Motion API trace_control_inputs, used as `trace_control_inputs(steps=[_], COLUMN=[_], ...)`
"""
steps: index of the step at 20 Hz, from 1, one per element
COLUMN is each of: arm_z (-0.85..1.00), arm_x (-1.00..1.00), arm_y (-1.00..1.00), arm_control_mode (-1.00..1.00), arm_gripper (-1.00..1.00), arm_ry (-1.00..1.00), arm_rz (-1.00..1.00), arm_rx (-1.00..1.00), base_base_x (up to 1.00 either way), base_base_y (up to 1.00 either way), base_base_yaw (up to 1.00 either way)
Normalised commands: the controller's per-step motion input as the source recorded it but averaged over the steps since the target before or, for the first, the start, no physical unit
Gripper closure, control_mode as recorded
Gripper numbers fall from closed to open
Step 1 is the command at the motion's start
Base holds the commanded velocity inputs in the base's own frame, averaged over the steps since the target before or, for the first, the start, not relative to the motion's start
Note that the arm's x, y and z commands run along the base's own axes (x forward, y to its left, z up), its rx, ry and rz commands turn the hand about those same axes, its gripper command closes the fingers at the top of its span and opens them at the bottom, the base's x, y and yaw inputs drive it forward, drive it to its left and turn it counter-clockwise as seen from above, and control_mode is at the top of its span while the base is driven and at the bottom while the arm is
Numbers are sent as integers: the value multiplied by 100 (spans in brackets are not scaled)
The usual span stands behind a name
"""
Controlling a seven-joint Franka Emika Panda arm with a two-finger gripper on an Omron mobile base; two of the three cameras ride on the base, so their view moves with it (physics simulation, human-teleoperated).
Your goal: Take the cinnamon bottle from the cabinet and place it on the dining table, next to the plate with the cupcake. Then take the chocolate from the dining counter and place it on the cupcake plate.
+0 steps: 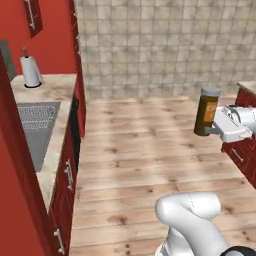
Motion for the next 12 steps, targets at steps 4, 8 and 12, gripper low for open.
trace_control_inputs(steps=[4,8,12], arm_z=[0,0,0], arm_x=[0,0,0], arm_y=[0,0,0], arm_control_mode=[100,100,100], arm_gripper=[100,100,100], arm_ry=[0,0,0], arm_rz=[0,0,0], arm_rx=[0,0,0], base_base_x=[0,0,0], base_base_y=[1,1,4], base_base_yaw=[-100,-100,-100])
